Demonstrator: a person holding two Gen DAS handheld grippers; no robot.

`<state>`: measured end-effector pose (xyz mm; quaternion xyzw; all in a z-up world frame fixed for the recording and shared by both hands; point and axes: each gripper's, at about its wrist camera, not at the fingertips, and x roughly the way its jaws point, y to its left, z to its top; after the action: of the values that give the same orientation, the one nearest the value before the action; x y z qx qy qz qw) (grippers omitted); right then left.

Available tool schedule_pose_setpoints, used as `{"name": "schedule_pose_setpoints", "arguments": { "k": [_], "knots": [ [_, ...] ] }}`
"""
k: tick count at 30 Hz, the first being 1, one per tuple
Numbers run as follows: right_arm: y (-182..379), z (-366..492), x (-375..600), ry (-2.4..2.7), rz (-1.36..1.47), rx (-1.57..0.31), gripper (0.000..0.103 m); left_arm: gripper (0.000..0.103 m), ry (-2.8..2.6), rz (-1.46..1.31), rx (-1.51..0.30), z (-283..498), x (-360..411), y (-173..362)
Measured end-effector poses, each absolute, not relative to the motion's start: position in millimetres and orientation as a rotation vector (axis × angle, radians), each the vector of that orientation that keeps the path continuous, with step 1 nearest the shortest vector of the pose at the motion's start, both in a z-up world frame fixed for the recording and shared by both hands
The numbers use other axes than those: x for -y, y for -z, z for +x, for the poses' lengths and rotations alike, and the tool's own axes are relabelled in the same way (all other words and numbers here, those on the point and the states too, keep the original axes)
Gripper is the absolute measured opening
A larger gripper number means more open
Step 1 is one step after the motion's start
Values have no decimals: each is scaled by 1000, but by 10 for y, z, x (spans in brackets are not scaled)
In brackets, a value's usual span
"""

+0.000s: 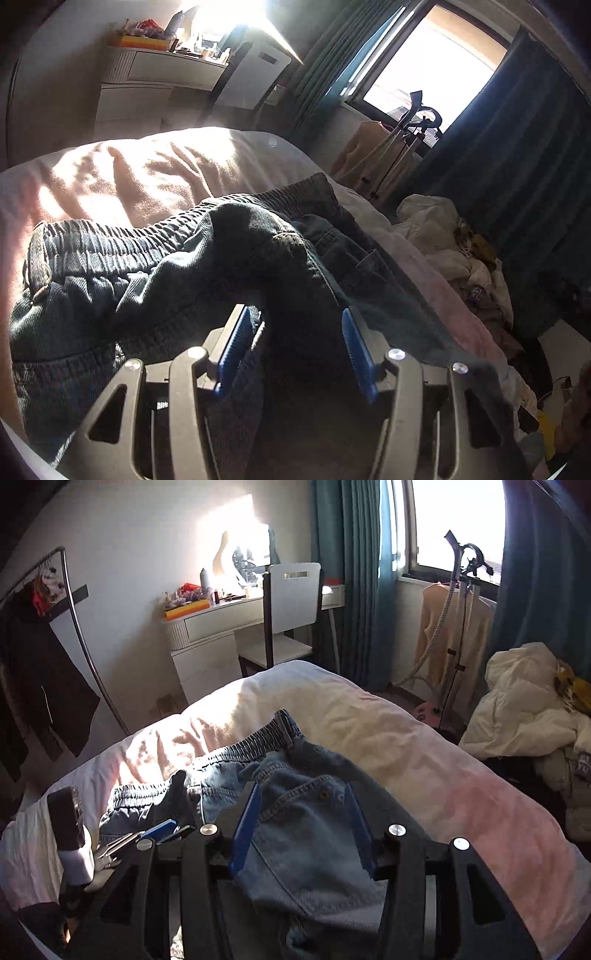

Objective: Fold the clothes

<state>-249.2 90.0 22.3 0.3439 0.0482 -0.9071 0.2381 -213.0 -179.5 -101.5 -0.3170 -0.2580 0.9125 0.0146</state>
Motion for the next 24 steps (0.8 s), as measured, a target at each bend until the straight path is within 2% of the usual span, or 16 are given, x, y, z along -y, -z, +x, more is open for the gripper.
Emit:
{"name": "schedule_pose_setpoints", "arguments": {
  "k": [5,9,12,16,17,19,21,24],
  "knots": [
    [-342,-1534,-2096,2677,984,-32,51,53,-2812,-970,771,-1958,1664,880],
    [-344,-887,-3338,2958,1048,200,55,53,-2743,-989,772,-1801,1525,787],
    [-189,-465,-4360,3075,1125,613,59,53,-2716,-1001,690,-1659,1338,692],
    [259,43,-5528,2916,1069,1452,63,53,-2684,-1024,604,-1458,1126,627],
    [388,141,-5691,2878,1056,1593,70,53,-2678,-1036,594,-1433,1084,630],
    [665,260,-5878,2783,1135,1806,80,53,-2677,-1062,581,-1376,1028,645],
    [953,248,-5925,2594,1160,1921,80,53,-2678,-1067,589,-1379,1009,652],
    [1169,131,-5928,2443,1100,1993,80,53,-2685,-1069,592,-1390,974,659]
  ]
}}
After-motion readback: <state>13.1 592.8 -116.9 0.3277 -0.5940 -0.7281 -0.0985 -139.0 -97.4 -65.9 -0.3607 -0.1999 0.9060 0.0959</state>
